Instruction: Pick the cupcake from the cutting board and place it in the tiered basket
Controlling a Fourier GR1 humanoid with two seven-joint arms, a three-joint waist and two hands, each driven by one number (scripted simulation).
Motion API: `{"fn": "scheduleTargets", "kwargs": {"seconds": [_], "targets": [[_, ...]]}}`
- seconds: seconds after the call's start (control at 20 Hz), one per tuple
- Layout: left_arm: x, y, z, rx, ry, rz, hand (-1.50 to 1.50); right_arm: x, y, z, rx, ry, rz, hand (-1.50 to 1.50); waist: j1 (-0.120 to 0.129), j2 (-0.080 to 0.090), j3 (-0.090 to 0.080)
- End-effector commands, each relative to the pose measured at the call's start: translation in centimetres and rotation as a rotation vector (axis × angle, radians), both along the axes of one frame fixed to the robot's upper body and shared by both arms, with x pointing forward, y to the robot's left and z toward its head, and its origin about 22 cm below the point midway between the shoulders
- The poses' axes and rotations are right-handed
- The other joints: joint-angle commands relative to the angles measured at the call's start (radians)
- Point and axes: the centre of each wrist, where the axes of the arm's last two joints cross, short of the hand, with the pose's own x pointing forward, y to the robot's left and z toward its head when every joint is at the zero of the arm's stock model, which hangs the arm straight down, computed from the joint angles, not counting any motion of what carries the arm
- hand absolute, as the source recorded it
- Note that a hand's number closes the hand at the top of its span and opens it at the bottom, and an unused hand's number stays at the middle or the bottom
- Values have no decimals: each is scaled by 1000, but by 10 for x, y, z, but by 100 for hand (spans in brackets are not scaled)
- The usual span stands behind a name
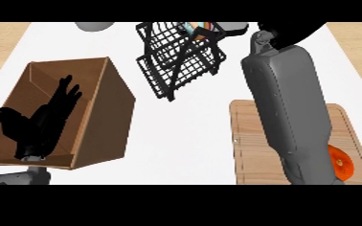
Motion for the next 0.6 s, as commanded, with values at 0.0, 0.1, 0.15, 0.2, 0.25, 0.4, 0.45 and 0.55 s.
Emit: {"fn": "scheduleTargets", "kwargs": {"seconds": [0.0,0.1,0.15,0.2,0.25,0.4,0.45,0.55], "targets": [[-3,12,-3,-8,27,31,0,-42,-22,4,127,-29,-47,-150,-21,-4,-3],[-10,3,-3,3,7,20,0,-68,-33,6,111,-33,-69,-150,-15,-3,-3],[-20,3,-10,-7,18,34,0,-78,-47,2,109,-21,-91,-150,-19,-5,-3],[-4,9,0,5,16,40,0,-93,-42,17,124,-42,-75,-150,-33,-6,-3],[-21,5,-8,2,18,25,0,-107,-45,10,109,-42,-82,-150,-14,-6,-3],[-10,8,-13,-4,9,58,0,-147,-65,1,108,-38,-72,-150,-34,2,-4],[-5,17,0,13,13,31,0,-157,-66,10,104,-19,-88,-150,-26,2,-4],[-7,9,7,-9,2,10,0,-184,-74,0,101,-11,-84,-150,-14,4,-3]]}}
